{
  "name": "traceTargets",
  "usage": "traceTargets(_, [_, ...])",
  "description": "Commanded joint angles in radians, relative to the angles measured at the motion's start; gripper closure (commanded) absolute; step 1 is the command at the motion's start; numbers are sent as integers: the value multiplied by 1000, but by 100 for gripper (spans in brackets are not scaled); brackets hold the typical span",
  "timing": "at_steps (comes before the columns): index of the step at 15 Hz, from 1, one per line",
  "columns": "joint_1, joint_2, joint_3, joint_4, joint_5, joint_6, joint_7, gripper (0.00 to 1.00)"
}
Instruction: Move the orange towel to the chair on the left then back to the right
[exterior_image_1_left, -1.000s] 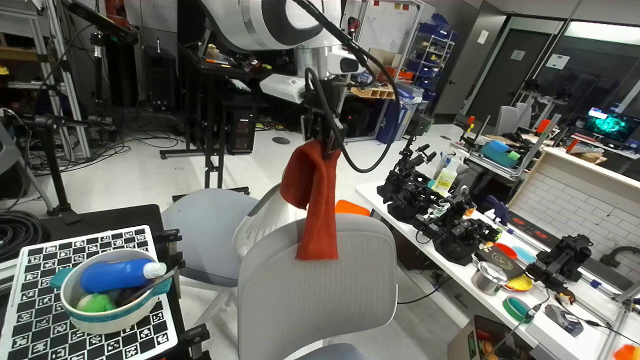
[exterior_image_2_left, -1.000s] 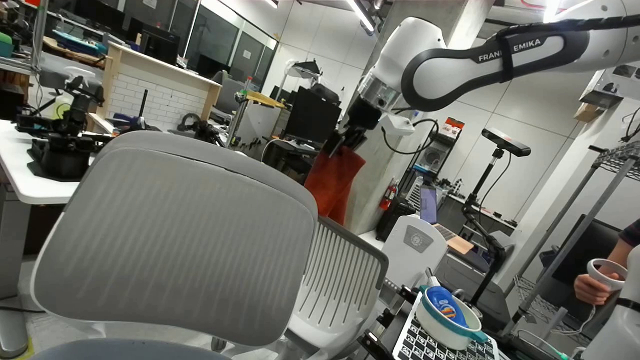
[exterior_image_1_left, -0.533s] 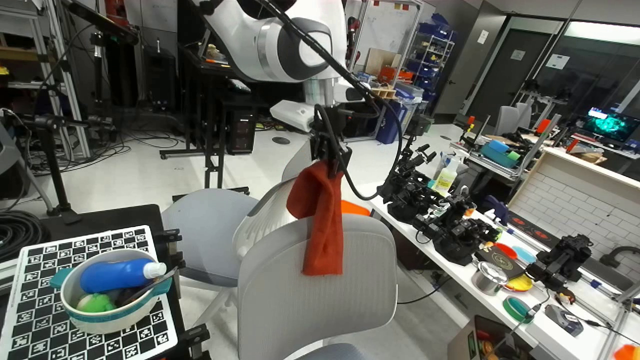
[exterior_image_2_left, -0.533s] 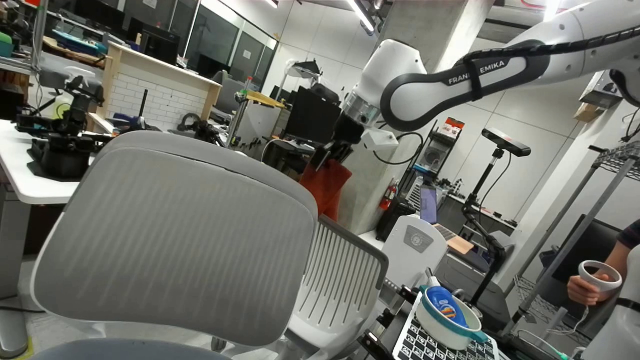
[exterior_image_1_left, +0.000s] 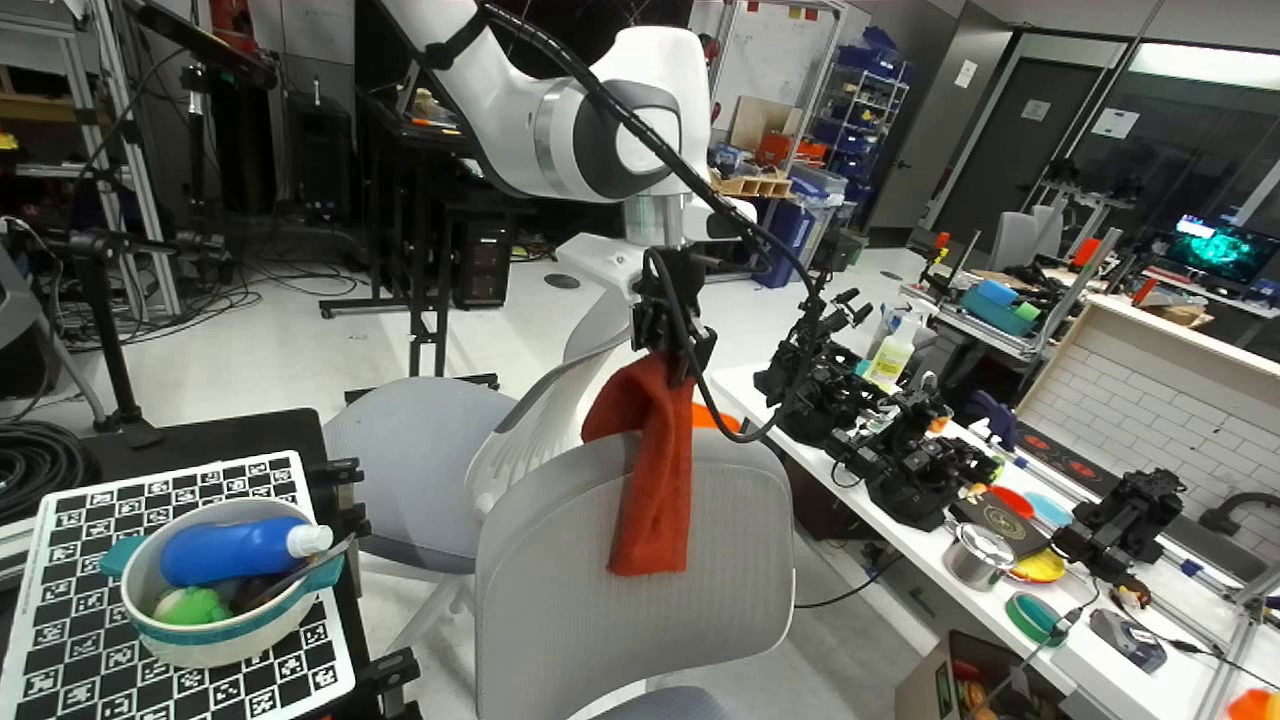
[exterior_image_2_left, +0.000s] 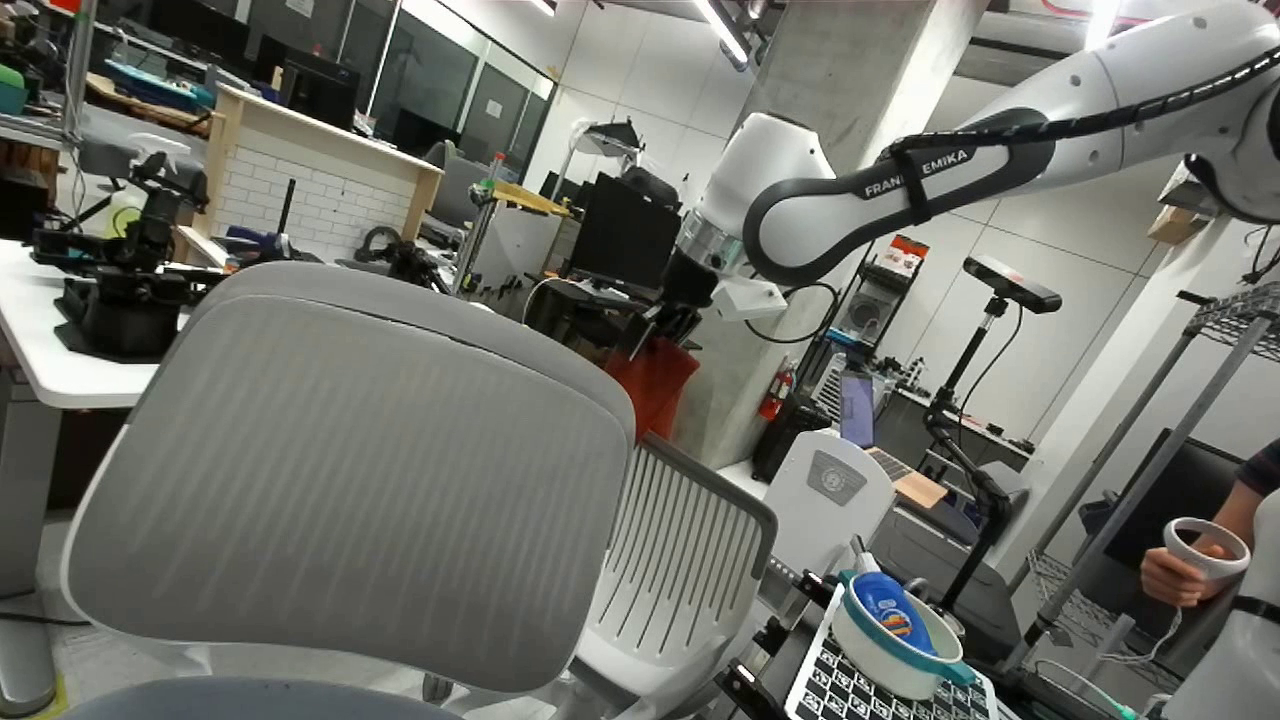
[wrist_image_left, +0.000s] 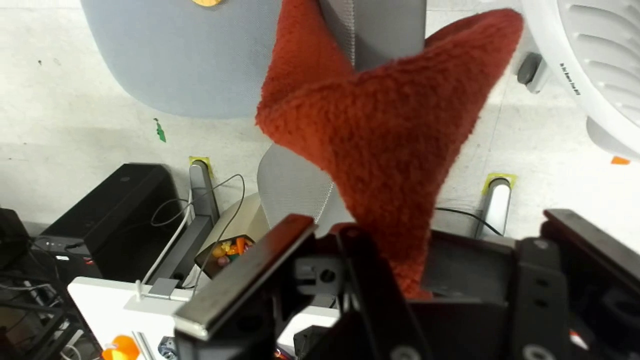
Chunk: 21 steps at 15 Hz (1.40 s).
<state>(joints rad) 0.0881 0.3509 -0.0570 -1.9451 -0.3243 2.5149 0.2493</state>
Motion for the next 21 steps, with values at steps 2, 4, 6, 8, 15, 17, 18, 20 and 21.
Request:
traceTargets(2, [6, -2, -28, -6, -19, 31, 9, 74])
traceTargets(4, [5, -11, -34, -13, -17, 24, 10, 70])
traceTargets(6, [4, -31, -39, -25, -21, 23, 7, 56])
traceTargets(8, [1, -61, -48, -43, -27, 23, 6, 42])
traceTargets(15, [-21, -275, -56, -183, -75, 9, 5, 0])
traceTargets(17, [-17, -366, -40, -230, -70, -52, 81, 0])
traceTargets(18, [-39, -253, -33, -148, -47, -15, 18, 0])
traceTargets(20, [-43, -291, -24, -169, -46, -23, 23, 0])
traceTargets(21, [-43, -286, -25, -169, -46, -23, 23, 0])
